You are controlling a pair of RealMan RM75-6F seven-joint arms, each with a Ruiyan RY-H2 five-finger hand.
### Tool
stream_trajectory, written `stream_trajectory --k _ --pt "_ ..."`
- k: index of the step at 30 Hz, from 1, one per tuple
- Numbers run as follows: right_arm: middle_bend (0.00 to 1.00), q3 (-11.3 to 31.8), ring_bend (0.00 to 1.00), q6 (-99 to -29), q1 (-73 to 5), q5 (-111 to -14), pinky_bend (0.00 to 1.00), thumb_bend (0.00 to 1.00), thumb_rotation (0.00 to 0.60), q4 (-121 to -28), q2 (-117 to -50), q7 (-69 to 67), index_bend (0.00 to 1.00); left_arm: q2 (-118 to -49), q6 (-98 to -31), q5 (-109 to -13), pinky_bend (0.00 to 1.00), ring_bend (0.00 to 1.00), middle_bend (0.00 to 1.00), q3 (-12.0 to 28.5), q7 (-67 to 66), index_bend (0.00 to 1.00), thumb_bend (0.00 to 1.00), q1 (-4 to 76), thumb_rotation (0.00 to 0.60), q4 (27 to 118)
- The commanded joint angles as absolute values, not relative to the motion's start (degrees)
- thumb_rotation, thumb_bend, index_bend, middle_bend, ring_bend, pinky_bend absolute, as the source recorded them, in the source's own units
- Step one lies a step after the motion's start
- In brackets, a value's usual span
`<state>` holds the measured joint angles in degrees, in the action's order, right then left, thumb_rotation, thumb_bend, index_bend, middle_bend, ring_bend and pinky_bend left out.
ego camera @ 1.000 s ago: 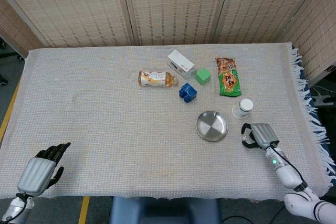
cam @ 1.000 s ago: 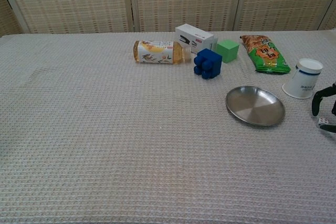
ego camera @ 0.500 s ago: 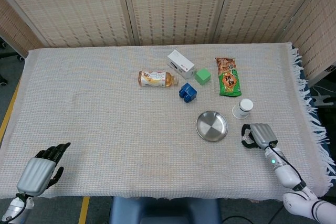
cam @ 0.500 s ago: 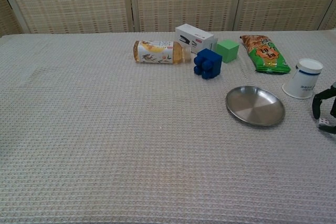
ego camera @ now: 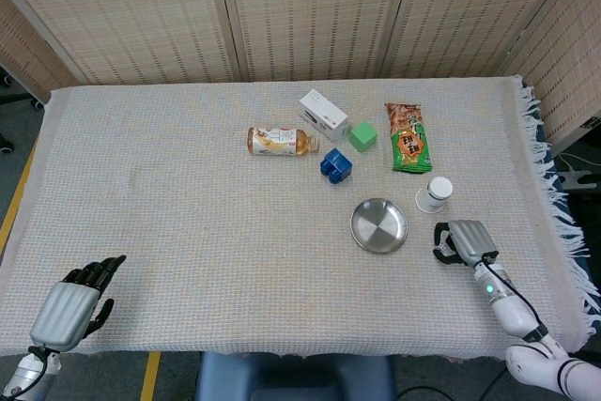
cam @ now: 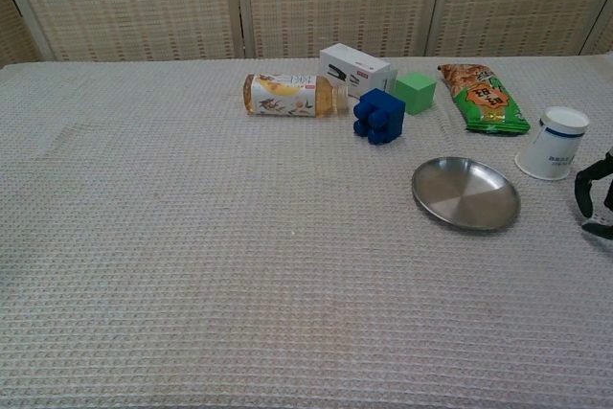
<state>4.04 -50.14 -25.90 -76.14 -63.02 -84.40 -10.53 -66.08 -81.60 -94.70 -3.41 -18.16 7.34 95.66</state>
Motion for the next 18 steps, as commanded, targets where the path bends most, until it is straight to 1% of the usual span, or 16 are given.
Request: stream_trajectory --k 1,5,9,14,18 --pt "1.00 4.0 0.94 -50.9 -25.7 -76.3 0.90 0.23 0.600 -63.1 -84.4 -10.0 0.57 -66.1 -81.6 -94.7 0.38 0.23 0.17 -3.4 -18.1 0.10 0.45 7.3 0.600 95.7" --pt "1.00 4.1 0.94 -51.6 -25.5 -76.1 0.90 0.23 0.600 -63.6 -84.0 -9.1 0.51 -66.0 -81.7 -94.7 0.38 0.23 0.17 -3.4 -18.0 0.10 0.45 7.3 0.600 95.7" --pt "1.00 4.0 0.94 -50.9 -25.5 -75.6 0.90 0.23 0.600 -64.8 -83.1 -8.4 0.46 -66.0 -81.6 -94.7 0.38 0.23 0.17 -3.4 -18.0 0.10 0.45 7.3 0.600 95.7" --pt "1.00 3.9 0.94 -49.3 -25.8 -74.5 0.90 0.23 0.600 -65.7 -82.6 -6.7 0.44 -66.0 -81.4 -94.6 0.38 0.23 0.17 -3.4 -18.1 0.10 0.45 7.4 0.600 95.7" --pt "1.00 3.8 0.94 -48.5 -26.0 -73.6 0.90 0.23 0.600 -65.8 -82.7 -5.2 0.44 -66.0 -81.4 -94.5 0.38 0.23 0.17 -3.4 -18.0 0.10 0.45 7.4 0.600 95.7"
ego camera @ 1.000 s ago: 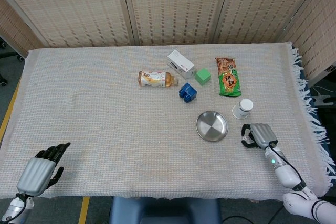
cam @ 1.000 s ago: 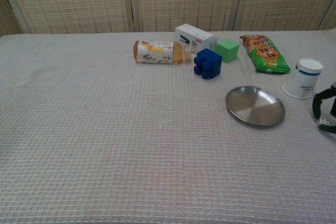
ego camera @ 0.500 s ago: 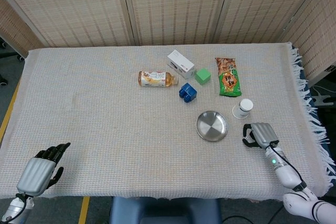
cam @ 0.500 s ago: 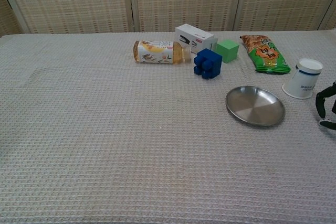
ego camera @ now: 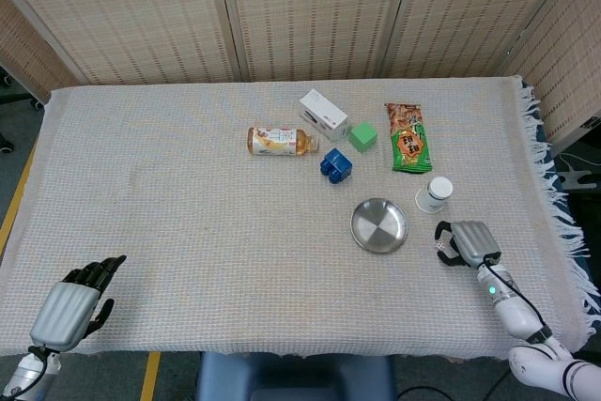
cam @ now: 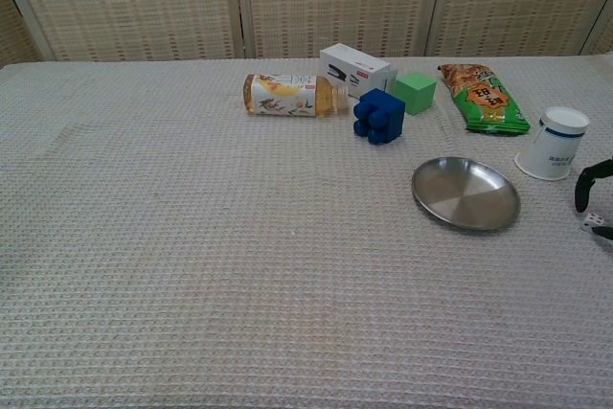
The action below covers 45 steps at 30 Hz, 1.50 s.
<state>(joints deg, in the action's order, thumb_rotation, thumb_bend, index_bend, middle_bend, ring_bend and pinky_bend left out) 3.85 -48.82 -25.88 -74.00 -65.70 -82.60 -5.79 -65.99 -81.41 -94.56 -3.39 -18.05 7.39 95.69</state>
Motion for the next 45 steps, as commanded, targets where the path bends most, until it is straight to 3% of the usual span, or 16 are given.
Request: stream_trajectory --k 1,11,18,32,45 --pt "1.00 3.8 0.94 -48.4 -26.0 -73.3 0.90 0.23 0.600 -65.8 -82.8 -4.7 0.45 -66.0 -81.4 -94.5 0.38 0.23 0.17 -3.4 -18.0 0.10 0.45 7.4 0.600 95.7" --pt "1.00 4.4 0.94 -49.5 -25.6 -72.0 0.90 0.23 0.600 -66.1 -83.2 -2.9 0.58 -65.9 -81.4 -94.5 0.38 0.23 0.17 -3.4 -18.0 0.10 0.45 7.4 0.600 95.7" --pt "1.00 4.3 0.94 -50.2 -25.5 -72.7 0.90 0.23 0.600 -67.0 -82.9 -3.3 0.58 -66.0 -81.4 -94.5 0.38 0.23 0.17 -3.4 -18.1 0.10 0.45 7.4 0.600 95.7" --pt "1.00 7.5 0.94 -54.3 -27.3 -71.3 0.90 0.23 0.600 -82.8 -78.7 4.8 0.59 -65.7 -81.3 -94.2 0.38 0.24 0.17 -3.3 -17.7 0.10 0.45 7.4 0.600 95.9" --pt "1.00 10.2 0.94 -52.2 -30.8 -69.6 0.90 0.23 0.600 -77.8 -82.6 1.1 0.56 -65.7 -81.2 -94.0 0.38 0.24 0.17 -3.3 -17.7 0.10 0.45 7.4 0.600 96.0"
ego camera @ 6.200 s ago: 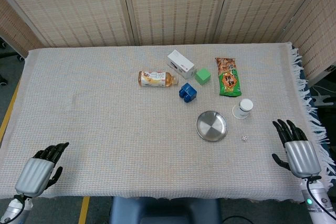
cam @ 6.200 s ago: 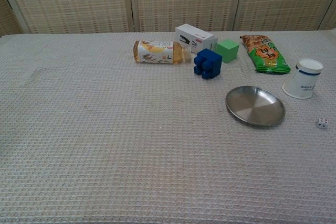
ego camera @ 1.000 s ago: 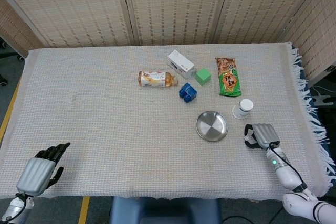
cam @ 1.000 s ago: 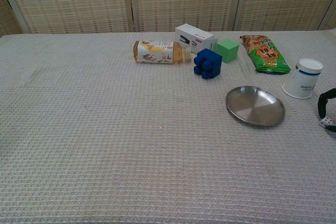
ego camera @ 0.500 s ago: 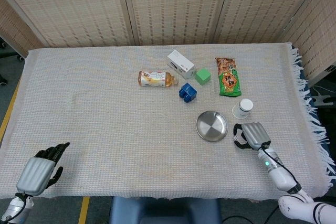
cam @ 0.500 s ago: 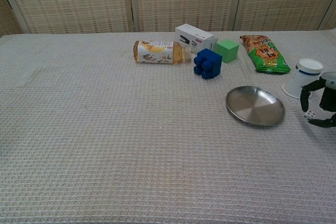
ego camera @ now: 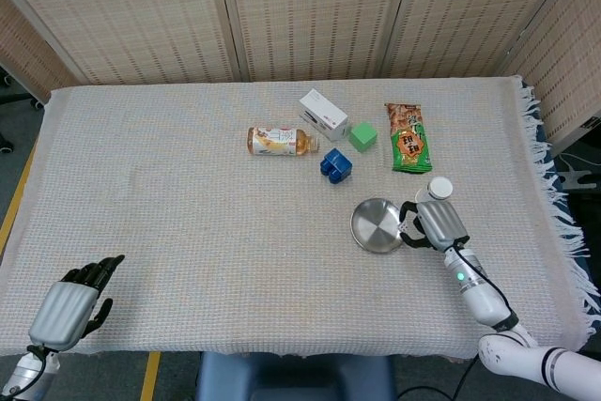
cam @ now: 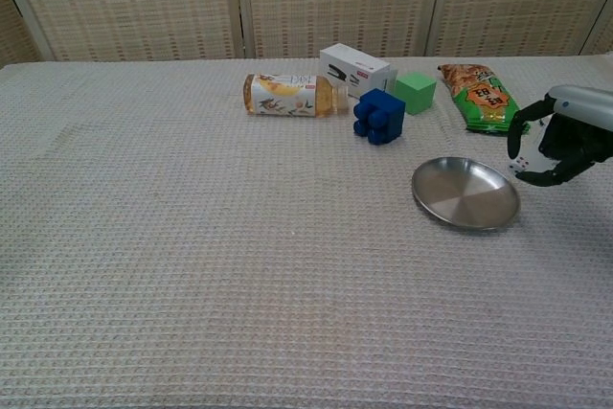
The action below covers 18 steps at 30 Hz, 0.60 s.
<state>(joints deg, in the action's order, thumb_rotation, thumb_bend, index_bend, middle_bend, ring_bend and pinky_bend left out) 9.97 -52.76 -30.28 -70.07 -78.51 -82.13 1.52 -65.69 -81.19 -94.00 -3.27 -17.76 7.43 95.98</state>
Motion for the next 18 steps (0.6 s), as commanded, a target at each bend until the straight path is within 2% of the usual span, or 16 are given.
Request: stream_trajectory --k 1,5,9,15,18 --pt "1.00 10.2 0.94 -52.0 -30.9 -69.5 0.90 0.23 0.600 -77.4 -82.7 1.1 0.54 -65.7 -81.2 -94.0 0.38 0.24 0.17 -3.3 -17.7 0.10 0.45 7.4 0.600 96.0" --pt "1.00 10.0 0.94 -51.3 -31.3 -69.2 0.90 0.21 0.600 -76.7 -82.5 1.0 0.43 -65.6 -81.2 -94.0 0.38 0.24 0.17 -3.3 -17.7 0.10 0.45 7.4 0.600 96.0" --pt "1.00 9.5 0.94 -51.5 -31.2 -69.7 0.90 0.18 0.600 -77.2 -81.7 0.9 0.36 -65.7 -81.2 -94.0 0.38 0.24 0.17 -3.3 -17.7 0.10 0.46 7.4 0.600 96.0" --pt "1.00 9.3 0.93 -54.5 -30.5 -71.6 0.90 0.18 0.600 -78.4 -80.8 1.0 0.34 -65.6 -81.2 -93.9 0.38 0.24 0.17 -3.3 -17.7 0.10 0.45 7.4 0.600 96.0" --pt "1.00 9.5 0.88 -58.7 -30.0 -74.0 0.86 0.17 0.600 -77.2 -81.3 1.9 0.34 -65.6 -81.2 -93.9 0.38 0.24 0.17 -3.2 -17.6 0.10 0.45 7.4 0.600 96.0"
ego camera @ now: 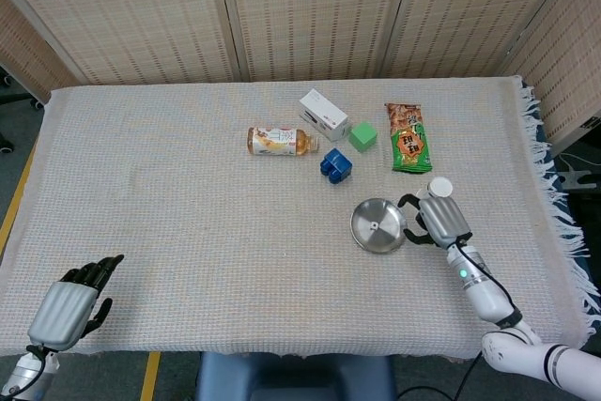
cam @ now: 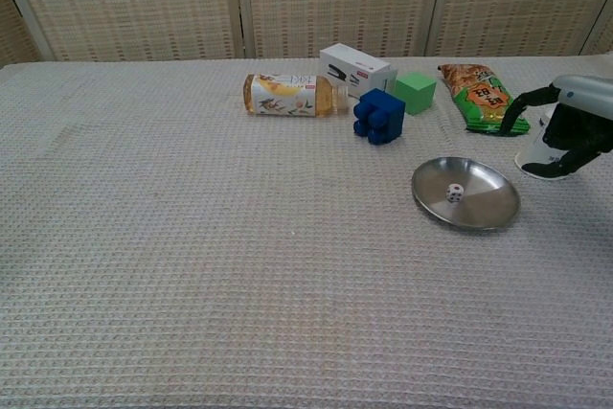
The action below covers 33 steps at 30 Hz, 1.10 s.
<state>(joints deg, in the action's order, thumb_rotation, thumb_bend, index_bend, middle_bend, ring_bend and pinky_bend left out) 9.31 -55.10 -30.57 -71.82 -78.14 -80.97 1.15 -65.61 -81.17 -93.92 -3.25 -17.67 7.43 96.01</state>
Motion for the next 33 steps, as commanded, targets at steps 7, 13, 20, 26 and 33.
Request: stream_trajectory --k 7,13,20,26,33 --pt "0.74 11.5 0.60 -68.4 -29.6 -78.8 0.73 0.17 0.600 -70.5 -83.2 2.4 0.42 -65.6 -81.1 -93.7 0.38 0.24 0.17 -3.2 -17.5 0.10 0.45 7.5 0.600 96.0" --pt "0.45 12.3 0.26 -66.0 -30.0 -77.0 0.41 0.15 0.600 -68.3 -80.9 0.5 0.39 -65.7 -80.9 -93.7 0.38 0.24 0.17 -3.2 -17.9 0.10 0.45 7.5 0.600 96.1" --pt "0.28 11.5 0.11 -56.0 -30.7 -71.2 0.21 0.12 0.600 -69.0 -77.4 0.5 0.26 -65.8 -80.5 -93.5 0.38 0.24 0.17 -3.2 -18.5 0.10 0.45 7.6 0.600 96.2" --pt "0.27 11.3 0.10 -51.8 -31.7 -68.6 0.20 0.11 0.600 -66.5 -78.3 0.6 0.22 -65.8 -80.6 -93.4 0.38 0.24 0.17 -3.2 -18.4 0.10 0.45 7.6 0.600 96.3" --pt "0.27 11.2 0.10 -50.0 -32.7 -67.2 0.20 0.11 0.600 -61.1 -81.4 1.4 0.22 -65.8 -80.6 -93.6 0.38 0.24 0.17 -3.3 -18.4 0.10 0.45 7.6 0.600 96.3"
